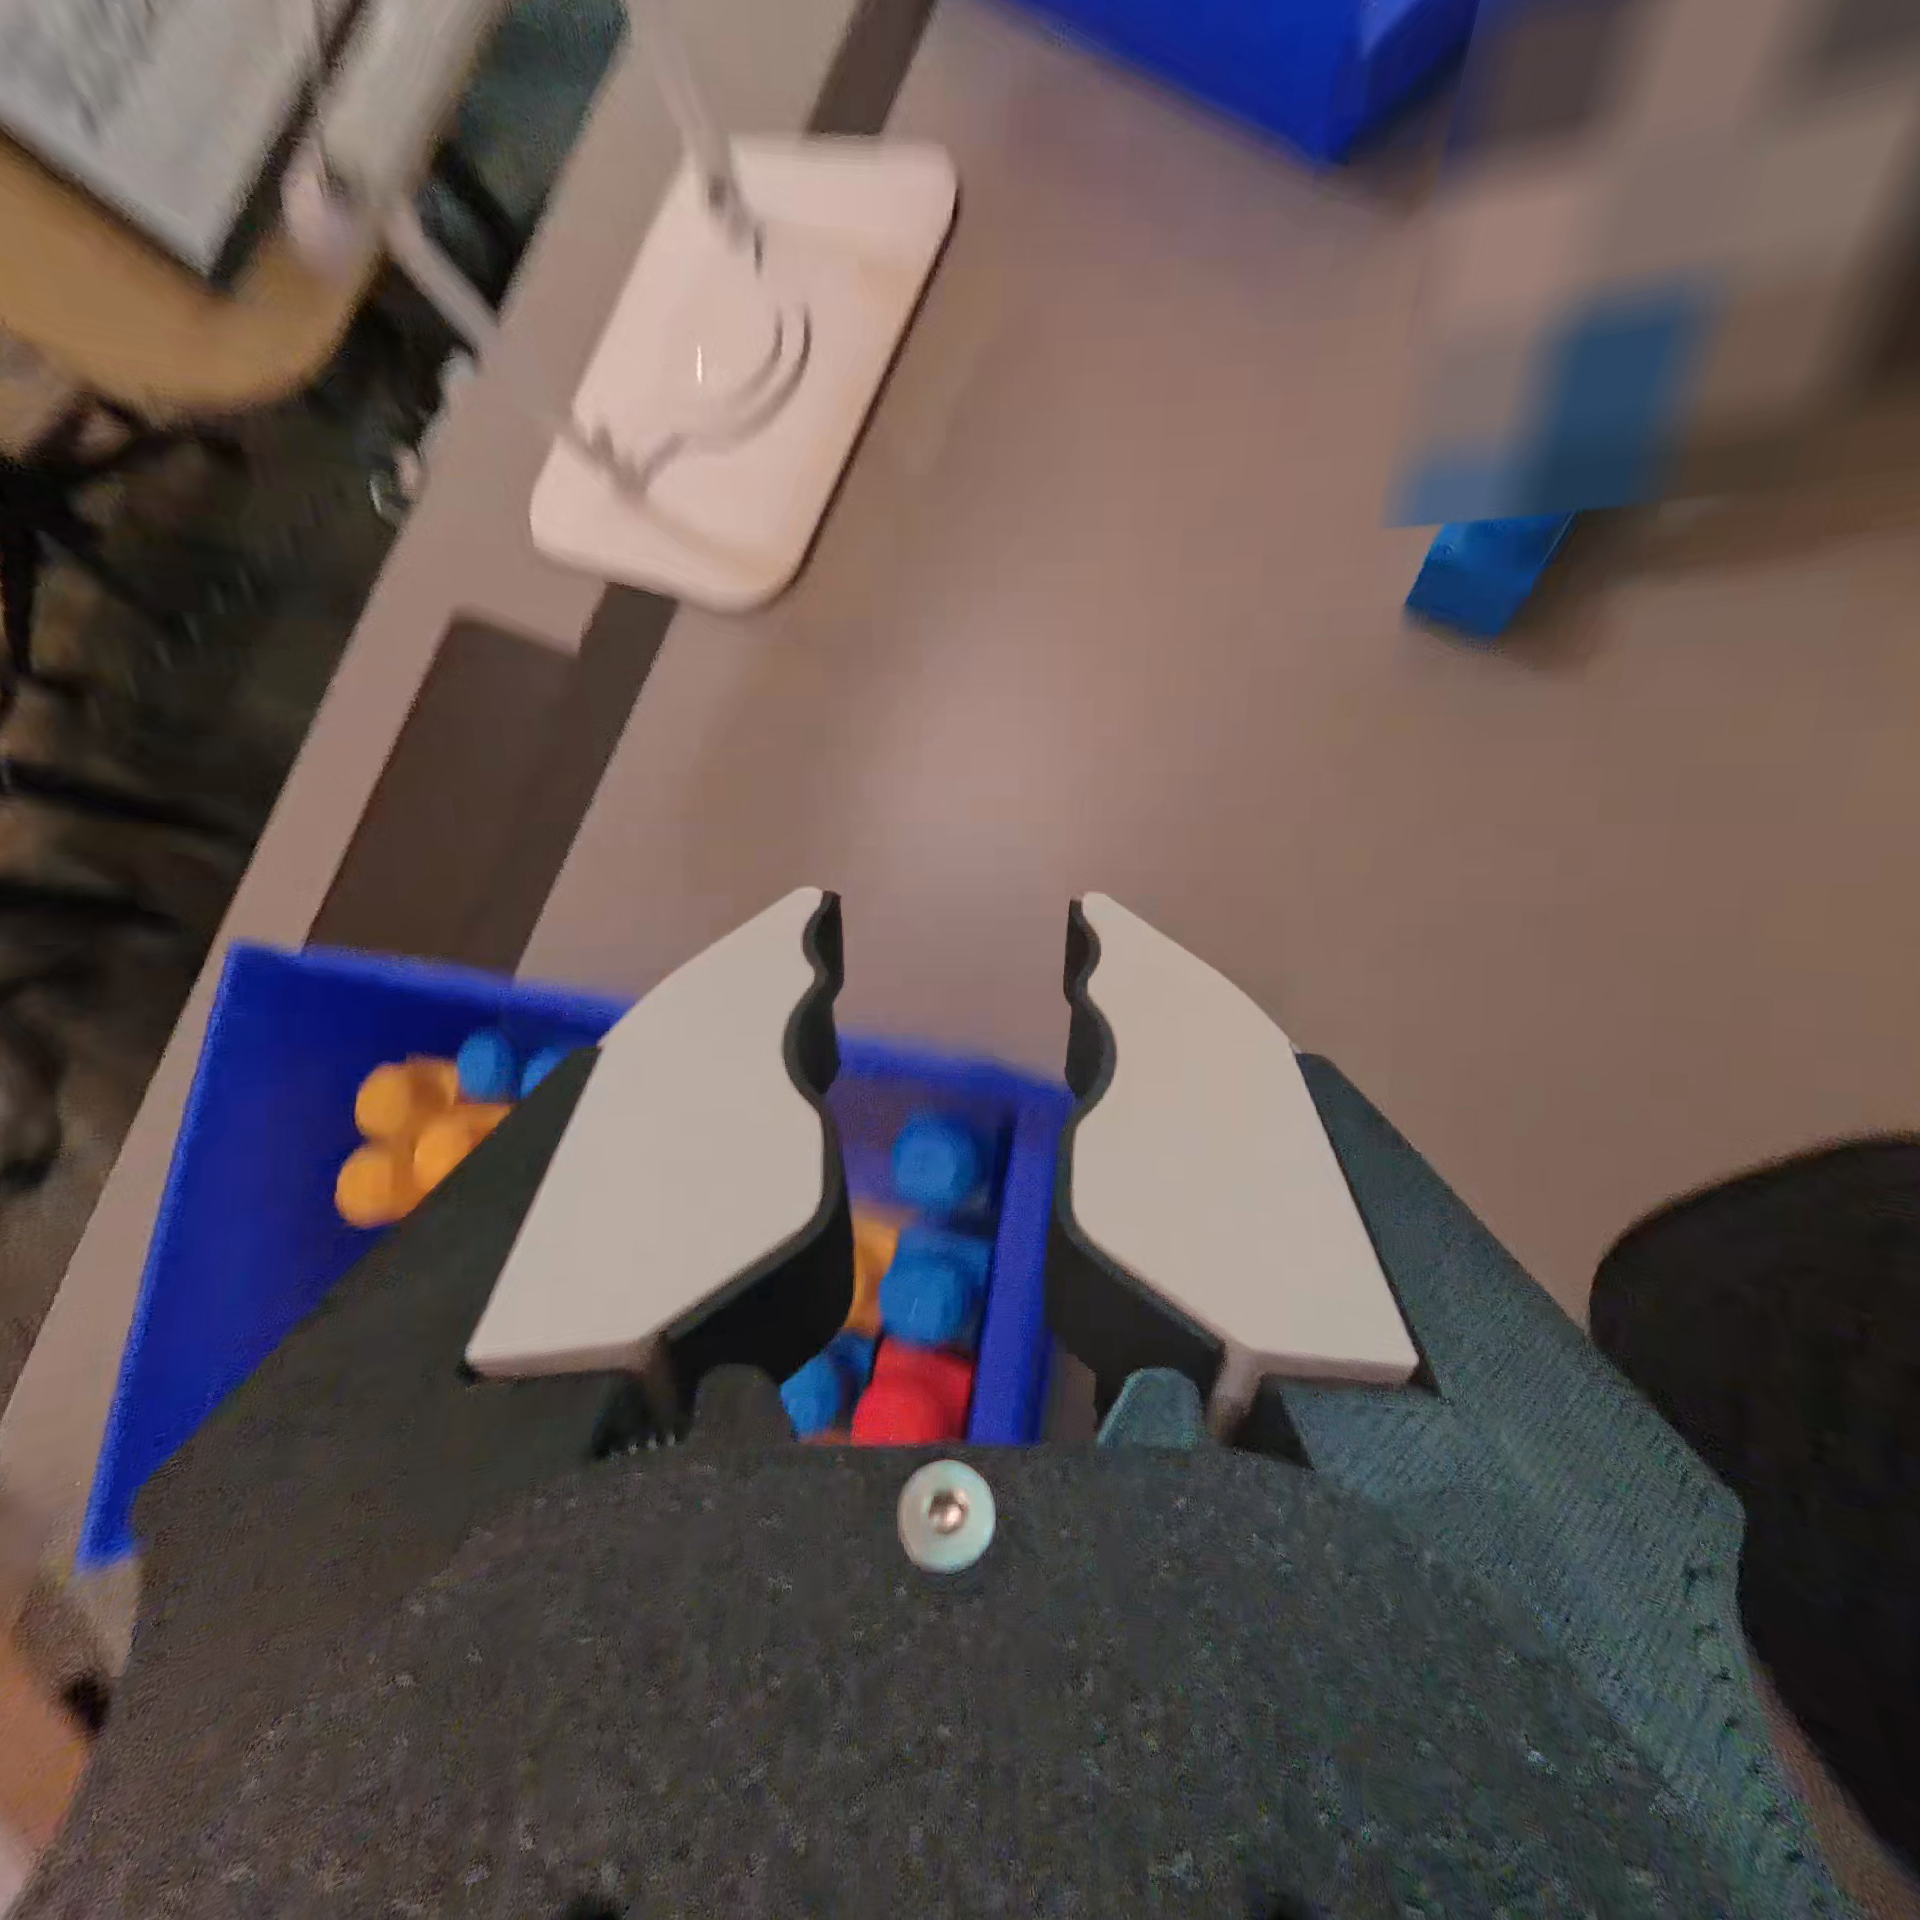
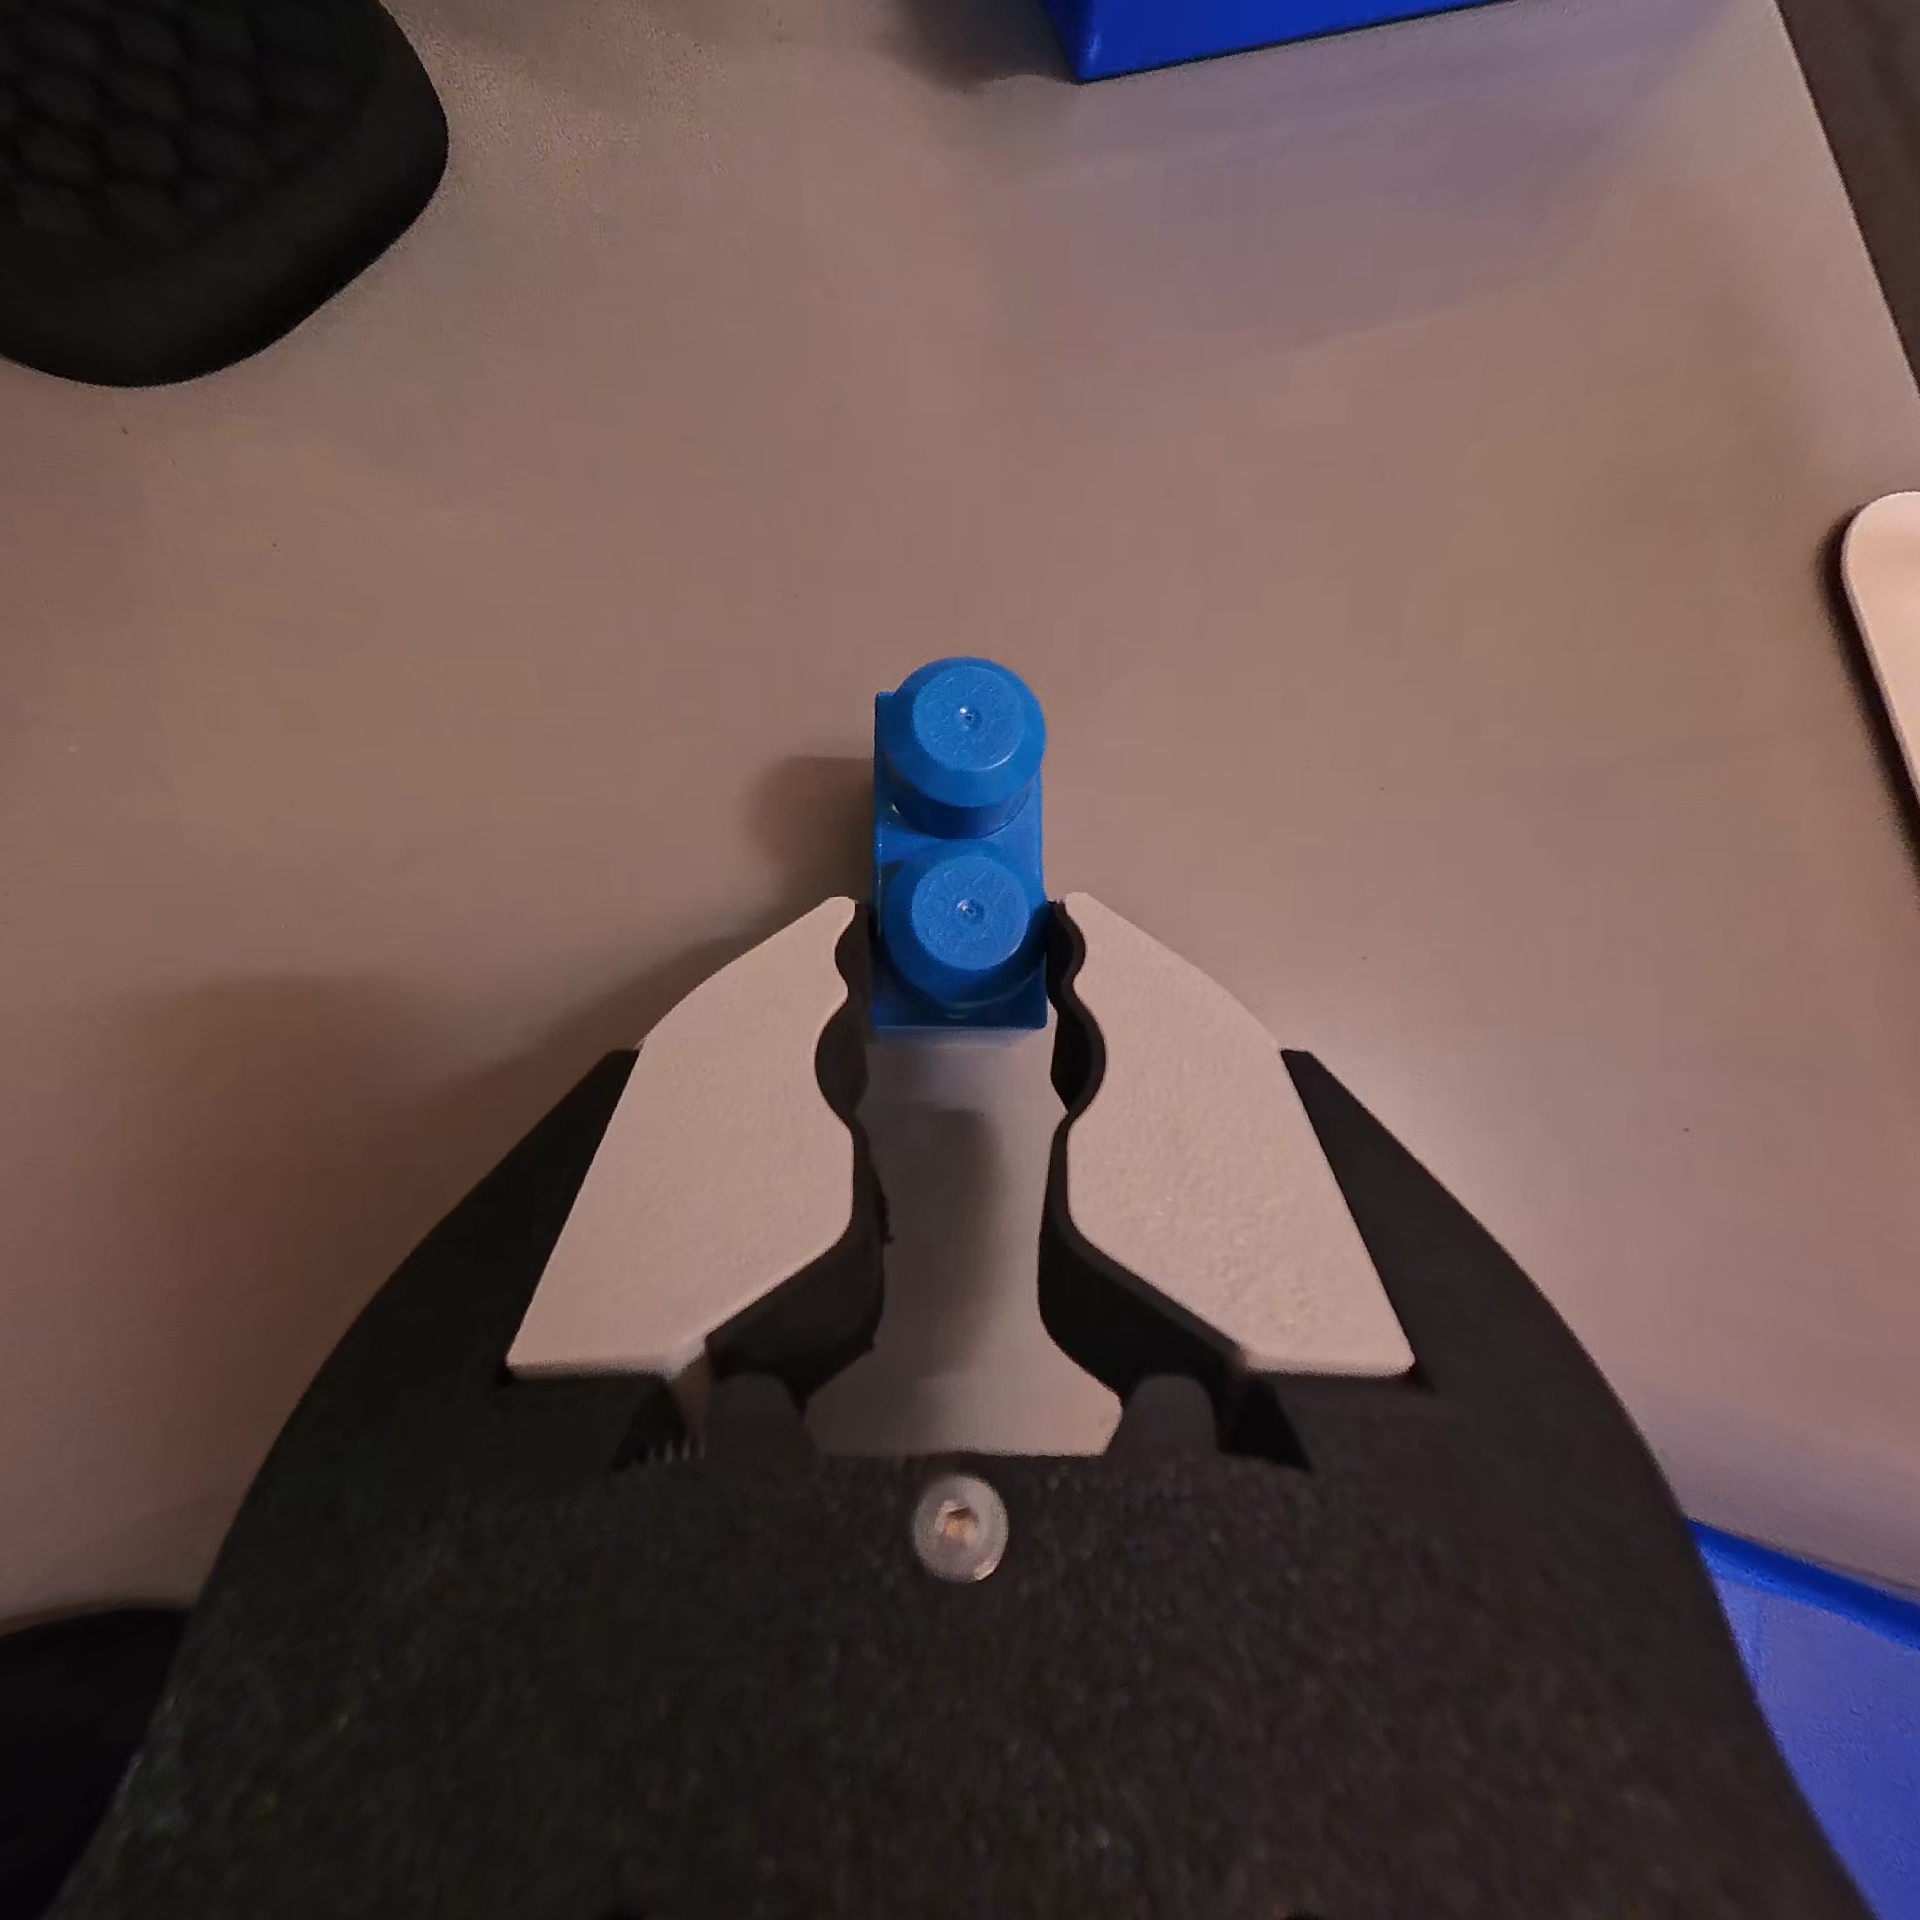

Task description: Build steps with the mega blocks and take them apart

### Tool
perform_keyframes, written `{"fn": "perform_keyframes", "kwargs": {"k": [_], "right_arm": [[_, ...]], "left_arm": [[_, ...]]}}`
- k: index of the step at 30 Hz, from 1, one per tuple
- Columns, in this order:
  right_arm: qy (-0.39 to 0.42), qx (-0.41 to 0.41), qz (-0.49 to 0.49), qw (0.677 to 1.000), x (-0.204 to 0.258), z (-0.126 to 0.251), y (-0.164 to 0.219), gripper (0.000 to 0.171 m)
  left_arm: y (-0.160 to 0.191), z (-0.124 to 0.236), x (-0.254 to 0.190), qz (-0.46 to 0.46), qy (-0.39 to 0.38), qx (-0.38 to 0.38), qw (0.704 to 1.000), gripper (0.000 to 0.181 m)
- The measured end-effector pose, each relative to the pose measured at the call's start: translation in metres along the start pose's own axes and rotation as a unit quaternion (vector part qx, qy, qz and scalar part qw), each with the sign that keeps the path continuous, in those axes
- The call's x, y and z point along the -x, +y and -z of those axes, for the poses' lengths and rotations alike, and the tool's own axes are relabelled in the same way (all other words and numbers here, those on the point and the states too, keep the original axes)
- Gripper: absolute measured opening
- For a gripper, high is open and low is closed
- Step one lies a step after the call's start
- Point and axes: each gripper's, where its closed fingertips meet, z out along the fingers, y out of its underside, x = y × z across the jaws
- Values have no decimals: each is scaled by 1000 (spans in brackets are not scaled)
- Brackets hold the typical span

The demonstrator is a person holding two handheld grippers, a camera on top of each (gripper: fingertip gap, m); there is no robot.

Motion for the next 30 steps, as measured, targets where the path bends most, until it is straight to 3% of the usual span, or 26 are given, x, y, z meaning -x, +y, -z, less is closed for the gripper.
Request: {"fn": "perform_keyframes", "kwargs": {"k": [4,9,21,27,30], "right_arm": [[2,1,1,1000,0,0,0,32],[4,1,1,1000,-1,0,1,33],[2,-1,1,1000,-1,-1,1,33],[3,-1,2,1000,-1,-1,1,33],[3,-1,1,1000,-2,-1,1,33]], "left_arm": [[65,-4,14,14,31,143,989,44],[113,-22,9,7,88,257,963,45],[131,-53,7,-21,126,325,937,32],[129,-52,11,-43,112,328,937,29],[118,-36,21,-30,91,310,946,29]]}}
